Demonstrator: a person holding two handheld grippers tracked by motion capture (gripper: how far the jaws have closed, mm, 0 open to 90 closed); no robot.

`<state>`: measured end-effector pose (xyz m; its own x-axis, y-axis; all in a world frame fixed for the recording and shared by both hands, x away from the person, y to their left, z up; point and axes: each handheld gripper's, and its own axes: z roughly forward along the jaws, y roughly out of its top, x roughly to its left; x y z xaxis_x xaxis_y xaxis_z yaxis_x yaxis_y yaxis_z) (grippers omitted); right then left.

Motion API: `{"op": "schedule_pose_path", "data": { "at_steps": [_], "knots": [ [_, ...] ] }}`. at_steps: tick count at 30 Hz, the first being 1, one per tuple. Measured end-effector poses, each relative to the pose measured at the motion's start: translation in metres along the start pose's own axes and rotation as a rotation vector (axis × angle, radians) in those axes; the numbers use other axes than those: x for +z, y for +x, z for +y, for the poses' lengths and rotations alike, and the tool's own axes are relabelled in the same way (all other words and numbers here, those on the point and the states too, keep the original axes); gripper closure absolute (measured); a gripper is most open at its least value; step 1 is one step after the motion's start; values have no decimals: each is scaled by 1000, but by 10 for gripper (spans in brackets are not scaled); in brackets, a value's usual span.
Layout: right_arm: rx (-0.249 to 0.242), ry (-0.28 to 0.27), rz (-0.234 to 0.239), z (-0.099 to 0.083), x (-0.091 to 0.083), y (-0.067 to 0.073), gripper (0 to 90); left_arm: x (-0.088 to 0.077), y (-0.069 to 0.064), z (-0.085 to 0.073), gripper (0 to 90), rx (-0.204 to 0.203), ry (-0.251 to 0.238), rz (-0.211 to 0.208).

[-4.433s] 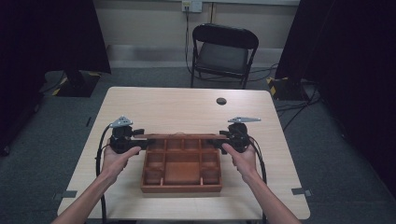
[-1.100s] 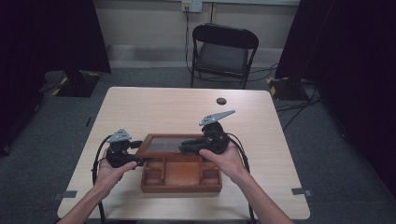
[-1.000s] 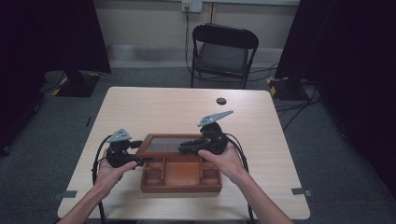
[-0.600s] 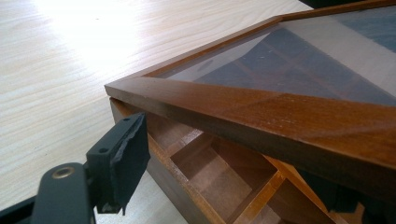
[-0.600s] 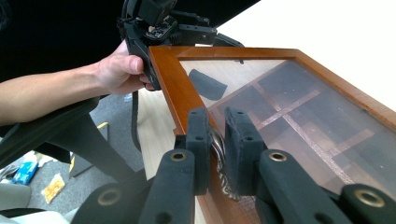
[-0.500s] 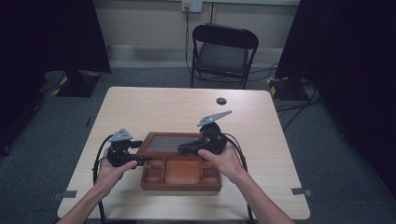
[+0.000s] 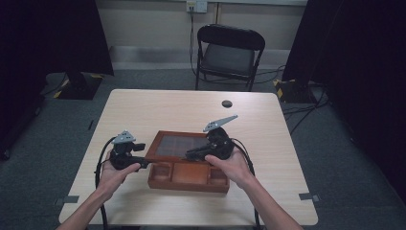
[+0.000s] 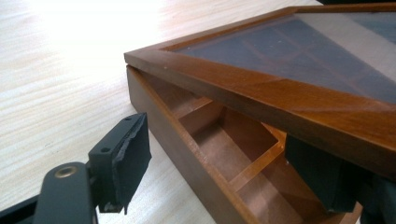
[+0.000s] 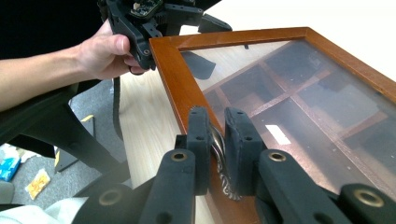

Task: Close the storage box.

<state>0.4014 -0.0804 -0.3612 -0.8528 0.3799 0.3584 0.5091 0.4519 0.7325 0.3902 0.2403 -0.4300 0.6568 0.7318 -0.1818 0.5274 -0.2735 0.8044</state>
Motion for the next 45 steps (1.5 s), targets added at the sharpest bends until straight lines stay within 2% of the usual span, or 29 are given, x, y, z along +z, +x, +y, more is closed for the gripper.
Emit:
{"op": "schedule_pose_path", "data": {
  "at_steps": [3,7,11,20,31,35,39,45],
  "knots": [
    [-1,1,-2,0,-1,0,813,-1,0,1,223,8,-1,4],
    [-12,0,-13,-1,-5,0,813,-6,3,0,227,-5,-4,4],
    [-12,-4,-25,-3,-8,1,812,-10,13,-2,233,-26,-9,29],
    [-22,23,-23,-13,-5,3,812,-14,21,-2,232,-38,-14,60],
    [-30,48,-16,-24,3,3,812,-12,21,-2,231,-42,-9,59],
    [-25,60,11,-30,8,-1,815,-12,22,-2,227,-42,-7,61],
    [-34,50,7,-31,7,0,815,-12,23,-2,227,-41,-8,64],
    [-31,81,4,-38,13,0,815,-12,22,-2,227,-39,-4,61]
  ]
}}
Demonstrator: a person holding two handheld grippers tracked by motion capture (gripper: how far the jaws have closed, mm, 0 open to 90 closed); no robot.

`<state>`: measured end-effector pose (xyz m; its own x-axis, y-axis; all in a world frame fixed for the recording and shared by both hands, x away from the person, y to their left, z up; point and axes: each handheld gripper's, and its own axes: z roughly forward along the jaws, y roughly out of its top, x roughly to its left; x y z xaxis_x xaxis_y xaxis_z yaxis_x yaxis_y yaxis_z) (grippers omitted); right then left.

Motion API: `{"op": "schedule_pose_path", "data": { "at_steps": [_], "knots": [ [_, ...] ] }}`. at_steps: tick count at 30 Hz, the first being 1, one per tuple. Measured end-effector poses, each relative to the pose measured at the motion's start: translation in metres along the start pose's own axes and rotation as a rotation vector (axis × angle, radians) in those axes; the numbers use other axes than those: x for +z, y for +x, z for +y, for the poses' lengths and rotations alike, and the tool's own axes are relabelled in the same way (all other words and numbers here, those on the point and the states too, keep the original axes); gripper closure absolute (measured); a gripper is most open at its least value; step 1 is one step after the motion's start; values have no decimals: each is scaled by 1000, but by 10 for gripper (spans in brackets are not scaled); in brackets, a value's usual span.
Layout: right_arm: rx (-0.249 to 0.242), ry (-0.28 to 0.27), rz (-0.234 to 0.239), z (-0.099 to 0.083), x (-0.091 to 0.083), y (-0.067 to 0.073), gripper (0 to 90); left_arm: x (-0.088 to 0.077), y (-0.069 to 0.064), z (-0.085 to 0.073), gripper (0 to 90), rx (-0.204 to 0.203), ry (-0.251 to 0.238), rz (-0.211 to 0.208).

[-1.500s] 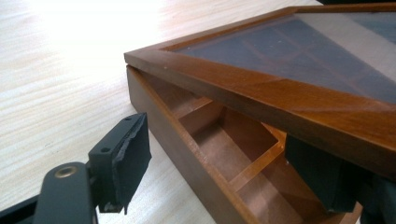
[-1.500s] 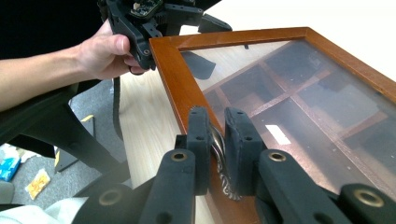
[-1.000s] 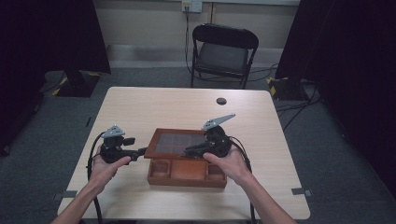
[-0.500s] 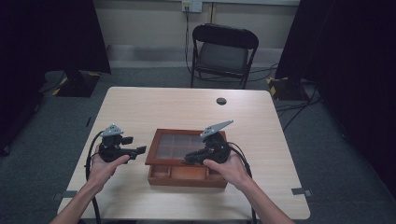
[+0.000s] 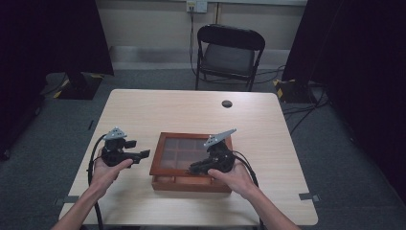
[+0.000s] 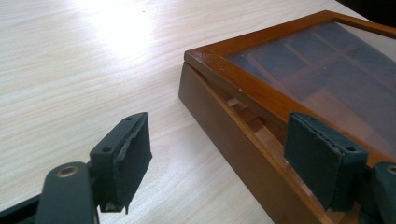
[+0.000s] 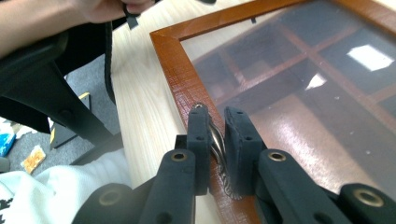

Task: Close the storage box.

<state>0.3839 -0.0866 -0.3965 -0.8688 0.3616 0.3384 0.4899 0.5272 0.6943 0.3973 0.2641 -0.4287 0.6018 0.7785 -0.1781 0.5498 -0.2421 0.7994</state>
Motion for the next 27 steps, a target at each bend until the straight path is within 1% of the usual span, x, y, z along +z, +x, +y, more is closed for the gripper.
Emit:
{"op": "schedule_pose_path", "data": {
  "at_steps": [3,5,11,12,13,14,16,18,21,25,26,27],
  "knots": [
    [0,16,-1,-3,4,0,814,0,0,0,227,0,1,0],
    [-9,31,-1,-4,7,-1,815,1,0,0,227,-2,7,-2],
    [-6,45,-1,-8,11,-2,814,2,0,0,227,3,10,-2],
    [-6,66,-3,-10,15,-2,814,2,0,0,227,1,10,-3],
    [-7,73,-10,-10,15,-2,814,2,0,0,227,0,10,-4],
    [-11,73,-4,-11,16,-2,814,2,0,0,227,5,11,-2],
    [-14,74,-3,-12,18,-3,814,2,0,0,227,-1,14,-5],
    [-14,87,-10,-12,19,-3,814,2,0,0,227,2,15,-4],
    [-8,96,-2,-13,21,-4,814,3,0,-1,227,-2,21,-10],
    [-6,114,-9,-15,24,-4,814,3,-1,-1,227,1,26,-9],
    [-12,122,-15,-17,27,-5,814,3,-1,-1,227,0,28,-9],
    [-10,120,-11,-18,28,-5,814,4,-1,-1,227,-1,28,-8]
  ]
}}
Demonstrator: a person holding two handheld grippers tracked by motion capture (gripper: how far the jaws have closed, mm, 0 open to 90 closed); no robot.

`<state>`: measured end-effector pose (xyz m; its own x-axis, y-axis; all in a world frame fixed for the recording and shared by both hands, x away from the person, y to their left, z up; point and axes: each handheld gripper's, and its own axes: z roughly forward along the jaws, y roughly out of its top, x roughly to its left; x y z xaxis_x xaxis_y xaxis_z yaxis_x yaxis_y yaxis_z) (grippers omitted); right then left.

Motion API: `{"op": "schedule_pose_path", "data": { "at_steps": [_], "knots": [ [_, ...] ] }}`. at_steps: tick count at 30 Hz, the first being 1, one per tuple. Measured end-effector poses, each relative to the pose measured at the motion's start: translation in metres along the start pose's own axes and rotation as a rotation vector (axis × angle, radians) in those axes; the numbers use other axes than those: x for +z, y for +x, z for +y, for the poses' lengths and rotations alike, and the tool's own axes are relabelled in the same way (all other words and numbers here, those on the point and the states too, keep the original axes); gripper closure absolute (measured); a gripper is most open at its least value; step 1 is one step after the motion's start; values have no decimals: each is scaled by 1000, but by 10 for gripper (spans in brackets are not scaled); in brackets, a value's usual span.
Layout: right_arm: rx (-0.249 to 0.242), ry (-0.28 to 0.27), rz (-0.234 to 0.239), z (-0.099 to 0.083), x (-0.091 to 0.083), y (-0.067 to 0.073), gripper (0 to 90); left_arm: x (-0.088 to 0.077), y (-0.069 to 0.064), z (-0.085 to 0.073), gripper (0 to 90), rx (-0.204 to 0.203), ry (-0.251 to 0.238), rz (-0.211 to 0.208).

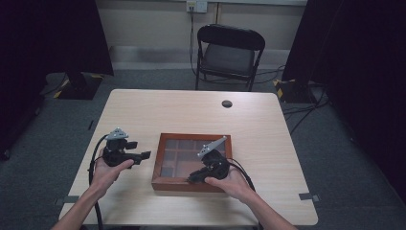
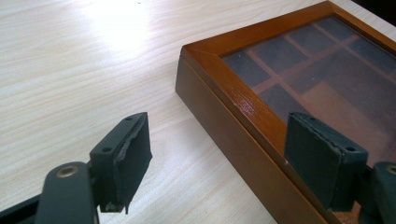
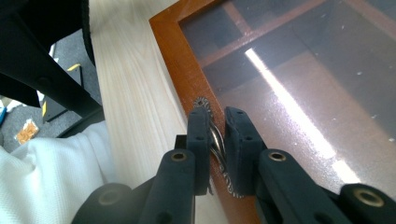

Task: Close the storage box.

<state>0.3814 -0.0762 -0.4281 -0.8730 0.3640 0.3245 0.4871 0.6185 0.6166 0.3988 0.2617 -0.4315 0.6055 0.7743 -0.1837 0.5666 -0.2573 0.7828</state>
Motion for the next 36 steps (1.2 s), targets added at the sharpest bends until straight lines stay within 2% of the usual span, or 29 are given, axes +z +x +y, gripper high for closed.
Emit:
{"op": "schedule_pose_path", "data": {
  "at_steps": [5,7,8,9,10,12,13,15,16,18,19,20,22,25,27,29,30,31,33,34,35,36],
  "knots": [
    [-1,2,-5,0,0,1,810,0,0,0,227,-2,5,3],
    [10,-4,-2,0,-2,1,758,0,0,0,227,3,9,5],
    [-1,-21,2,0,-4,2,703,1,0,0,228,5,11,5],
    [-1,-21,2,0,-4,2,703,1,0,0,227,5,11,5],
    [12,-39,-21,0,-10,3,655,1,-1,-1,228,9,16,3],
    [17,-55,-24,0,-14,2,636,2,-1,-1,228,16,25,8],
    [36,-101,-61,0,-25,-1,554,3,-2,-1,227,23,33,6],
    [54,-114,-71,-1,-29,-3,537,3,-3,-2,227,29,41,2],
    [93,-167,-104,-6,-42,-9,464,4,-4,-2,227,40,48,5],
    [144,-195,-158,-14,-53,-17,401,5,-3,-1,227,41,56,4],
    [144,-195,-158,-14,-53,-17,401,5,-3,-1,227,41,56,4],
    [177,-204,-198,-24,-63,-23,350,4,-1,-3,227,42,75,11],
    [211,-225,-237,-34,-73,-28,282,2,1,-5,227,37,79,18],
    [263,-248,-324,-51,-88,-36,206,-1,5,-9,226,37,88,32],
    [289,-268,-350,-64,-96,-43,186,1,12,-16,219,45,135,40],
    [314,-281,-438,-76,-103,-48,142,3,20,-22,214,45,166,45],
    [314,-281,-475,-80,-105,-49,151,4,24,-25,211,28,169,44],
    [320,-272,-490,-85,-107,-51,144,4,28,-27,203,14,175,42],
    [341,-243,-495,-93,-107,-58,147,5,31,-28,188,11,181,41],
    [364,-218,-501,-100,-105,-64,147,8,38,-32,188,-13,217,60],
    [364,-218,-501,-100,-105,-64,147,8,38,-32,189,-13,217,60],
    [387,-159,-536,-106,-101,-75,150,13,42,-34,189,-28,241,80]
  ]
}}
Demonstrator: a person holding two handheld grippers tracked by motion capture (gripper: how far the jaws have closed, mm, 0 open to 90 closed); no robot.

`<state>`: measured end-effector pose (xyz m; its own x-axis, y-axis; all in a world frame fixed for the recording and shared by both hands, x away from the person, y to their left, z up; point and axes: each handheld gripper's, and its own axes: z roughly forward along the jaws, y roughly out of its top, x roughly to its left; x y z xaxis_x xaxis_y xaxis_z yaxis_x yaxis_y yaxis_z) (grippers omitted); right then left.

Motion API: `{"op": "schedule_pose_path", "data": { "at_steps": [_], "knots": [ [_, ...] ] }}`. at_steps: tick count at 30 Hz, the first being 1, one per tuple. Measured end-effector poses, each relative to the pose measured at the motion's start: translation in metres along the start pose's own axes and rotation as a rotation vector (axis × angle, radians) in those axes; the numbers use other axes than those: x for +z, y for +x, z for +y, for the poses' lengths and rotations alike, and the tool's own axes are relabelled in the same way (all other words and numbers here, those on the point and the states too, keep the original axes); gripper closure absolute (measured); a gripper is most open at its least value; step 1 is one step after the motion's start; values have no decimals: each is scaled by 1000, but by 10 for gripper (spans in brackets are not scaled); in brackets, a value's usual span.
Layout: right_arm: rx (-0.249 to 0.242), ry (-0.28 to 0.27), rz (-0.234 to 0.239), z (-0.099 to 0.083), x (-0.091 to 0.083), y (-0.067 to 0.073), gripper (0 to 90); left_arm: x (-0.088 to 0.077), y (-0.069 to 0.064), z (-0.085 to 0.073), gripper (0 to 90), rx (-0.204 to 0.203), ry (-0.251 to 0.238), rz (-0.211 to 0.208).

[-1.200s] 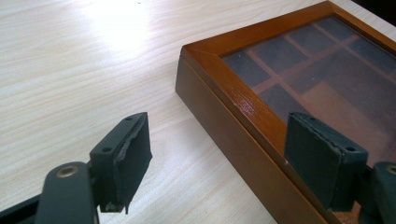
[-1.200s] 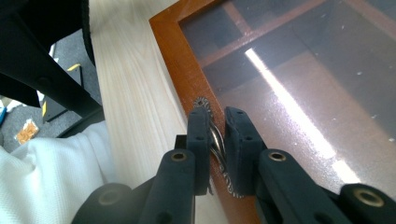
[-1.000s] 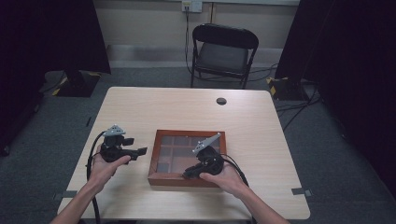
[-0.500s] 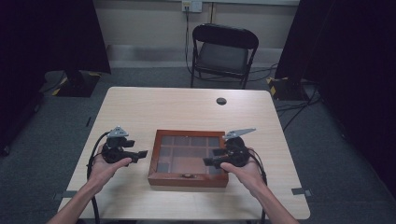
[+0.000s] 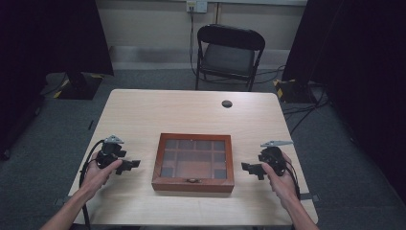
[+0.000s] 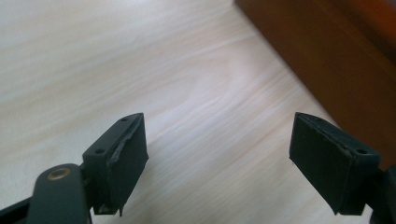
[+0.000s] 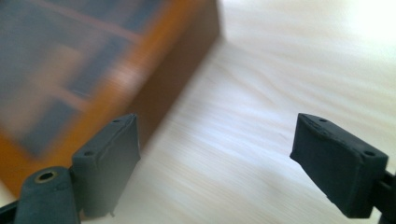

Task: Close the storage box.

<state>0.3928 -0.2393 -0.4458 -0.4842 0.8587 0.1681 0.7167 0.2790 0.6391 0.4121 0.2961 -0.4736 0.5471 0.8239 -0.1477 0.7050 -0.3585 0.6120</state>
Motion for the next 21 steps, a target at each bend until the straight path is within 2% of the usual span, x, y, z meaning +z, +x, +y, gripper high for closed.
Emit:
{"op": "schedule_pose_path", "data": {
  "at_steps": [2,3,4,5,6,8,9,10,11,12,13,14,15,16,17,18,21],
  "knots": [
    [15,47,-62,0,7,-4,150,5,2,-1,187,-10,15,19],
    [15,47,-62,0,7,-4,150,5,2,-1,187,-10,15,19],
    [28,50,-110,-1,11,-8,155,9,3,-1,182,-15,30,58],
    [36,57,-142,-2,13,-10,167,9,3,-2,181,-6,27,68],
    [36,57,-142,-2,13,-10,167,9,3,-2,178,-6,27,68],
    [53,77,-217,-8,20,-16,175,13,0,-4,173,11,6,126],
    [66,92,-237,-11,23,-18,168,13,0,-4,154,11,6,126],
    [100,128,-248,-13,27,-21,113,17,-2,-7,121,33,-24,166],
    [100,128,-248,-13,27,-21,113,17,-2,-7,95,33,-24,166],
    [124,77,-312,-18,32,-20,64,19,-2,-10,67,26,-55,176],
    [124,77,-312,-18,32,-20,64,19,-2,-10,48,26,-55,176],
    [101,36,-315,-22,35,-20,0,22,-2,-12,16,17,-79,177],
    [87,-1,-313,-25,38,-20,0,25,-1,-15,0,13,-124,170],
    [80,-46,-313,-27,40,-20,0,25,-1,-16,0,15,-136,167],
    [80,-46,-313,-27,40,-20,0,25,-1,-16,0,15,-136,167],
    [86,-88,-323,-30,43,-18,0,25,0,-17,0,25,-138,166],
    [89,-105,-330,-31,44,-17,0,25,0,-17,0,30,-131,174]
  ]
}}
